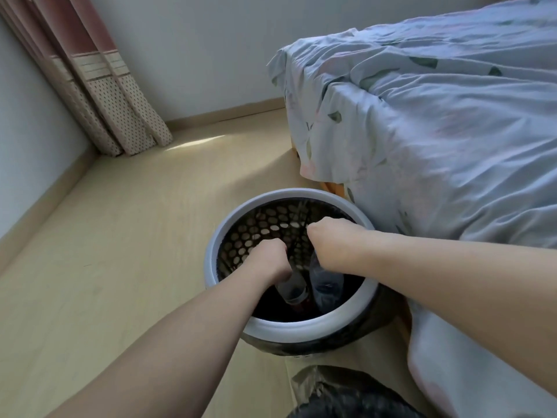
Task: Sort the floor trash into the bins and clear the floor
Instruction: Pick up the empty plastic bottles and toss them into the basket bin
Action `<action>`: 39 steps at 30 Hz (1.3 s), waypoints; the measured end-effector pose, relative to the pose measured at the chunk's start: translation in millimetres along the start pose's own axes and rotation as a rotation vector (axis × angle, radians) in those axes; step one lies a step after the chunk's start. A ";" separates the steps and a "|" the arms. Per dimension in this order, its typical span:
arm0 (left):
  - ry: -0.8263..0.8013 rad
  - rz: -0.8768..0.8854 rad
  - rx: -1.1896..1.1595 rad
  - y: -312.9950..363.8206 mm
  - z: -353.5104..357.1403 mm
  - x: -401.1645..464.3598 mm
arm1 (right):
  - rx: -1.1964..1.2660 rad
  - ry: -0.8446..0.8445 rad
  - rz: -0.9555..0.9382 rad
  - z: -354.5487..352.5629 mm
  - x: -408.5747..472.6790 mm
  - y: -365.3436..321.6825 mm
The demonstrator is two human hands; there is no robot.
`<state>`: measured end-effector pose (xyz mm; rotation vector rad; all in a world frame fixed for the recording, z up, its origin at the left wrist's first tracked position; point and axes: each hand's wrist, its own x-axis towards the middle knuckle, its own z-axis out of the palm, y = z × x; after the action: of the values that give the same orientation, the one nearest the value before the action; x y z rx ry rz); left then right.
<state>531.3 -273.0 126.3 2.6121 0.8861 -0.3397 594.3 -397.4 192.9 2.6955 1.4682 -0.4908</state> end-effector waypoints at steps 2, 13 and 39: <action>-0.008 0.035 0.063 2.6 3.5 -0.3 | -0.028 -0.028 -0.002 2.6 1.7 -0.8; 0.094 0.170 0.067 1.8 -38.9 -31.5 | -0.251 -0.077 -0.053 -7.3 0.2 -4.6; 0.385 -0.433 -0.040 -479.7 -158.6 -422.4 | 0.247 0.159 -0.475 -7.8 -86.1 -534.2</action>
<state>-77.4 -80.6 287.9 2.4694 1.5740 0.0818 112.6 -170.5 289.5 2.5937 2.2492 -0.5110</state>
